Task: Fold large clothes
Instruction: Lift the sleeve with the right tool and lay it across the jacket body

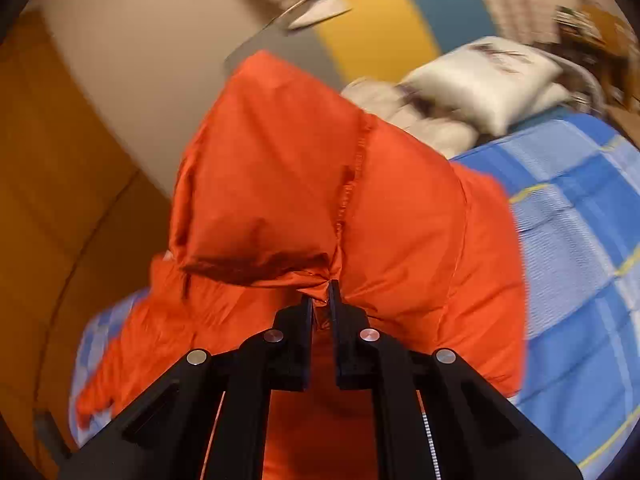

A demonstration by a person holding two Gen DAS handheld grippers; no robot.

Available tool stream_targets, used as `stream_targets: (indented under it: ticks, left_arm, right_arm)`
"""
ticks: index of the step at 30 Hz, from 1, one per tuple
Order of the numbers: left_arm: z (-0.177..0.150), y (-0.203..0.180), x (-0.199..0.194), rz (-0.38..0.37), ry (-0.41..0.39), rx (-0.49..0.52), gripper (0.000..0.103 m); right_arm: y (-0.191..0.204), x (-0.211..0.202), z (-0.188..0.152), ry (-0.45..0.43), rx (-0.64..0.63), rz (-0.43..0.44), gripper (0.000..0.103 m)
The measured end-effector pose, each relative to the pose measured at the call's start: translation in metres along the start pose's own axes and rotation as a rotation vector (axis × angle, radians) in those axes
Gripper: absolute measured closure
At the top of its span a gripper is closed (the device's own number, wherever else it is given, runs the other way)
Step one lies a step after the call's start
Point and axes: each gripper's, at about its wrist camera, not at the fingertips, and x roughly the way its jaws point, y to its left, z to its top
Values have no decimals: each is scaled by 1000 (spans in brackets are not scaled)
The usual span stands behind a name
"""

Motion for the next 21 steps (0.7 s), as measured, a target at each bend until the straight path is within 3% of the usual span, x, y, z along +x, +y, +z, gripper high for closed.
stream_targets:
  ticks: [7, 14, 17, 18, 19, 20, 21]
  left_arm:
    - [15, -1, 7, -77, 30, -6, 2]
    - [44, -9, 32, -289, 84, -89, 9]
    - [59, -17, 51, -337, 111, -132, 10]
    - [64, -20, 58, -348, 122, -148, 10]
    - [68, -22, 64, -365, 131, -159, 10]
    - [72, -25, 70, -377, 143, -171, 10]
    - [76, -29, 78, -374, 155, -181, 10]
  right_arm:
    - [59, 43, -43, 115, -98, 20, 96]
    - [72, 65, -56, 176, -158, 3, 93]
    - [60, 63, -54, 180, -134, 20, 71]
    - [57, 62, -55, 181, -124, 37, 45]
    - [54, 58, -56, 173, -109, 55, 32]
    - [52, 54, -57, 159, -108, 60, 26]
    - [50, 47, -58, 146, -107, 65, 26]
